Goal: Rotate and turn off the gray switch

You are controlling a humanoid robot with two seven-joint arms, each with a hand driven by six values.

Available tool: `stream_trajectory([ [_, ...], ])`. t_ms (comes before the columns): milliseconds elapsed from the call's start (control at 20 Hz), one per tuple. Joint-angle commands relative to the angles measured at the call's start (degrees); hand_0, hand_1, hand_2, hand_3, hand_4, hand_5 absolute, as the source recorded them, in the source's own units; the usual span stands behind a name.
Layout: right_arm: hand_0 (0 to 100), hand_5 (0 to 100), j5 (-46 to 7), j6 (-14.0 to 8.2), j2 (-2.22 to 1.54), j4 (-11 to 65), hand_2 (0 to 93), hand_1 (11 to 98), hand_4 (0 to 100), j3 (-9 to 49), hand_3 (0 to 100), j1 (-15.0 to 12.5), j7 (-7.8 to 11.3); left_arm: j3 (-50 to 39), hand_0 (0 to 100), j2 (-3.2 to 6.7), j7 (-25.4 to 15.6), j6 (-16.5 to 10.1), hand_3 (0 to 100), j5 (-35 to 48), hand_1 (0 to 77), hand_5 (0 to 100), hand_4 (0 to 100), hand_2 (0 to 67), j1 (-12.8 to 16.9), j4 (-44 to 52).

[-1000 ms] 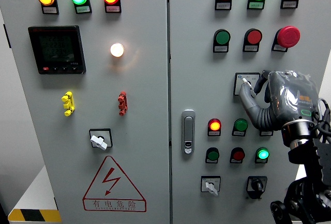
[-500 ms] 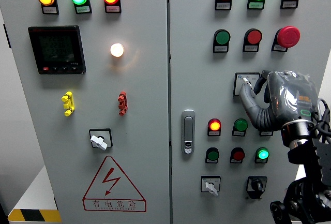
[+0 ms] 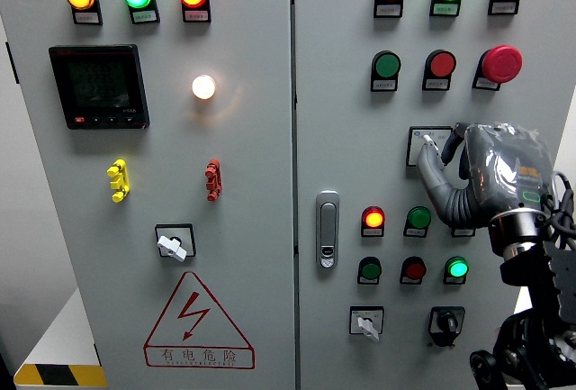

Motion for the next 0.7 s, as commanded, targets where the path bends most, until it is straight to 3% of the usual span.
stream_trajectory([
  [0,69,95,0.0,0.0,0.0,0.0,67.4,30.3,97,0.1,91,0.0,-0.08,0.0,0,-0.03,0.0,0.0,18,0.0,0.0,12,10,13.2,0.0,0.0],
  [650,72,96,0.0,0.2,0.0,-0.1,66.7,30.7,97,0.0,92,0.3,-0.08,0.0,0,-0.03,0.0,0.0,18,0.0,0.0,12,10,13.2,0.0,0.0],
])
